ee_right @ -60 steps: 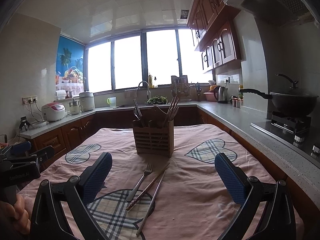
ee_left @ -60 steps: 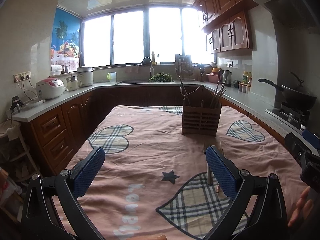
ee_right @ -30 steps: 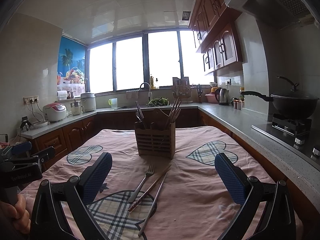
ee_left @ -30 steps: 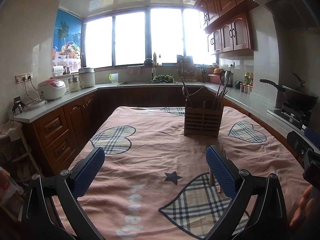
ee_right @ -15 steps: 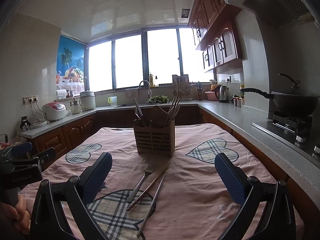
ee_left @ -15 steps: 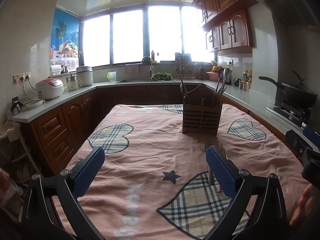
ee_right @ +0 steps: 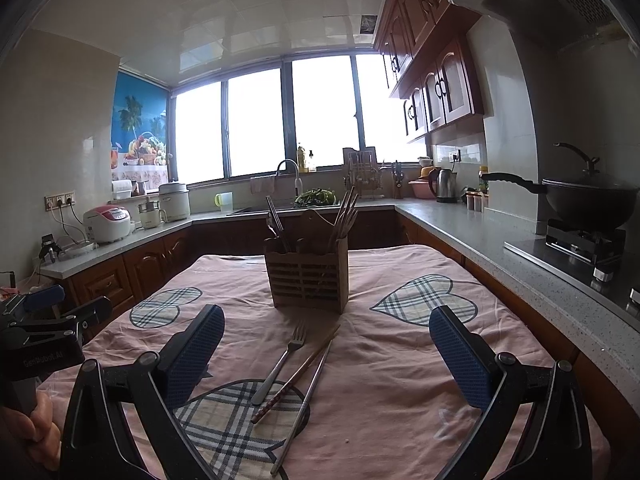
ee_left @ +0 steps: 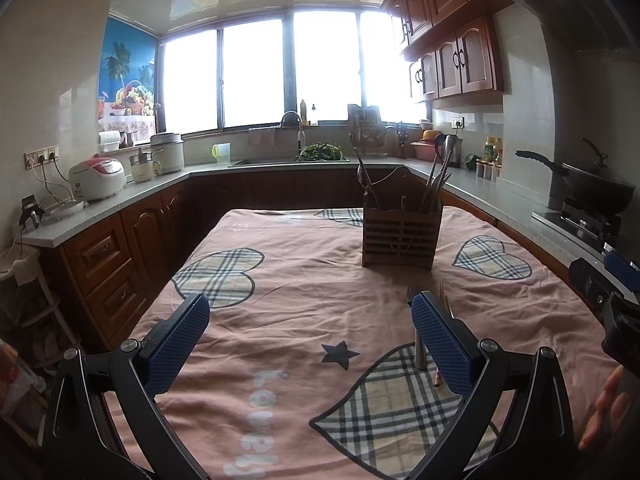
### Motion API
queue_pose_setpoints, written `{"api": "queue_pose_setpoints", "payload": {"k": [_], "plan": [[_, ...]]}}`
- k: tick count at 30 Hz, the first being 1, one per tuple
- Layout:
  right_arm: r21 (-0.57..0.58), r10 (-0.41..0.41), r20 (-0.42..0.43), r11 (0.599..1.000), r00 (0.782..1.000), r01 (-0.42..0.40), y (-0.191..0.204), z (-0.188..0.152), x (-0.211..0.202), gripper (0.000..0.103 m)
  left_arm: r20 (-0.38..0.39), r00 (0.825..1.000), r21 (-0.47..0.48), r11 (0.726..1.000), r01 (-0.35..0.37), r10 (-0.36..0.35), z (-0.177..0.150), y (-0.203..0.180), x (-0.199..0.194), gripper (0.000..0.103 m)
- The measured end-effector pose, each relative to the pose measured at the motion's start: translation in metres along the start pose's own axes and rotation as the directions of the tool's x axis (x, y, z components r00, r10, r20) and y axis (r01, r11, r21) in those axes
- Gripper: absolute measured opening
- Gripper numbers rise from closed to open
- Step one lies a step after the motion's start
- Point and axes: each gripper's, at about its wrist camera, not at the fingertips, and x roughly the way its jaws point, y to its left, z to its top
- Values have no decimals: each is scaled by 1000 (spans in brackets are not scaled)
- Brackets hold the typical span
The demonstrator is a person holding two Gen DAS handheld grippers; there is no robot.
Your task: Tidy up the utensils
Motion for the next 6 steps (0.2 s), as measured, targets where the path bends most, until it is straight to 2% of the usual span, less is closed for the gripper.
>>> {"api": "queue_pose_setpoints", "payload": {"k": [6], "plan": [[7, -4, -22, 1000, 1000, 4, -5, -2, 10, 103, -16, 1000, -6, 1000, 10, -10, -1, -3, 9, 103]]}}
